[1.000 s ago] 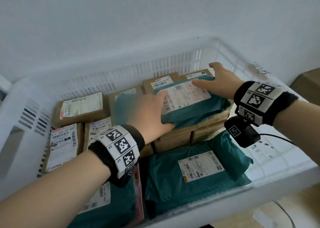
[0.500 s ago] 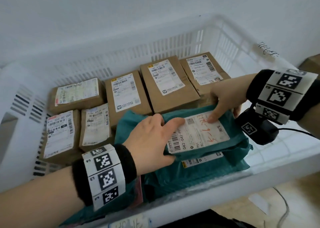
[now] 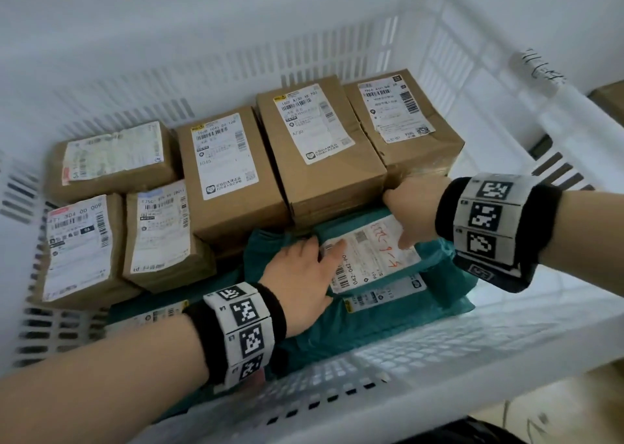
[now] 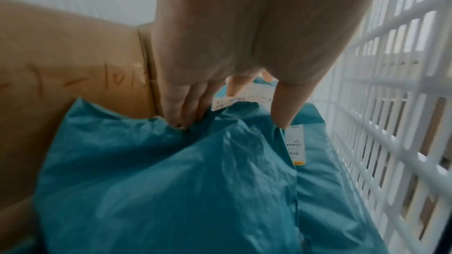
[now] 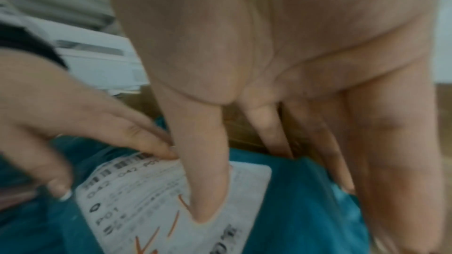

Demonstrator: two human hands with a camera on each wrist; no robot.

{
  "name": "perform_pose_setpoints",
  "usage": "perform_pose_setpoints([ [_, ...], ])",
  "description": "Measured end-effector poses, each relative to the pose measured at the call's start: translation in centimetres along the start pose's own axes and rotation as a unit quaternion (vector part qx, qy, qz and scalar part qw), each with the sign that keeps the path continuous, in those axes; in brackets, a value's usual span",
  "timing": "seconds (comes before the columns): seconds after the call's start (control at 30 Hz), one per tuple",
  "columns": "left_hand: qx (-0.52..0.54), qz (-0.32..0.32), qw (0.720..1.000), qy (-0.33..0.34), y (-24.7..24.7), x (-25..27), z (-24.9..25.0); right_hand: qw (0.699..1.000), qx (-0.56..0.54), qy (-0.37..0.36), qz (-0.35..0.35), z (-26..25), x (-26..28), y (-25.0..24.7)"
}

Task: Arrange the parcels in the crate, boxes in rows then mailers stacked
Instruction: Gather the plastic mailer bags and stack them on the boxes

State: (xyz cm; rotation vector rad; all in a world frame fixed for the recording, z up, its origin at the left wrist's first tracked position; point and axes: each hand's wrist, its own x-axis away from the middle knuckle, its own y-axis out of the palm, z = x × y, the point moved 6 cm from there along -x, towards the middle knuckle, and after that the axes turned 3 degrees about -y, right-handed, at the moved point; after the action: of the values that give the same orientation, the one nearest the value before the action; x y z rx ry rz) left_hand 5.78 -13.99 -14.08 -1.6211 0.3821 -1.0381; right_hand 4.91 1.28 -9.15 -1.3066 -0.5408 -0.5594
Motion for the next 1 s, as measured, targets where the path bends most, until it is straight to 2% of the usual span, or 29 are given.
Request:
perform_pose_setpoints([
  [0.07, -0.017, 0.014, 1.000, 0.006, -0.3, 0.4, 0.2, 0.998, -0.009, -0.019, 0.060, -1.0, 0.2, -0.9],
  [0.1, -0.016, 0.011, 1.000, 0.010, -0.2, 0.4, 0.4, 0.997, -0.019, -0.038, 0.063, -1.6, 0.2, -0.9],
  [0.17, -0.006, -0.010, 1.000, 0.011, 0.2, 0.2, 0.5, 0.997, -0.031, -0.071, 0.016, -2.9, 0.1, 0.2],
  [0.27, 0.004, -0.030, 1.000, -0.003, 0.7, -0.8, 0.1, 0.996, -0.016, -0.079, -0.043, -3.7, -0.5, 2.4],
  [0.47, 0.010, -0.031, 0.999, -0.021, 1.1, -0.9, -1.2, 0.995, -0.040, -0.081, -0.034, -3.2, -1.6, 2.5],
  [0.63, 0.009, -0.056, 0.998, -0.035, 2.3, -0.9, -2.9, 0.995, -0.025, -0.082, -0.047, -3.4, -2.1, 3.1],
  [0.77, 0.013, -0.062, 0.997, -0.045, 2.5, -1.1, -3.0, 0.992, 0.004, -0.119, -0.032, -4.4, -1.8, 2.9],
  [1.0, 0.035, -0.102, 0.993, -0.036, 2.2, -1.1, -3.4, 0.983, 0.045, -0.168, -0.065, -6.3, -1.5, 3.0],
])
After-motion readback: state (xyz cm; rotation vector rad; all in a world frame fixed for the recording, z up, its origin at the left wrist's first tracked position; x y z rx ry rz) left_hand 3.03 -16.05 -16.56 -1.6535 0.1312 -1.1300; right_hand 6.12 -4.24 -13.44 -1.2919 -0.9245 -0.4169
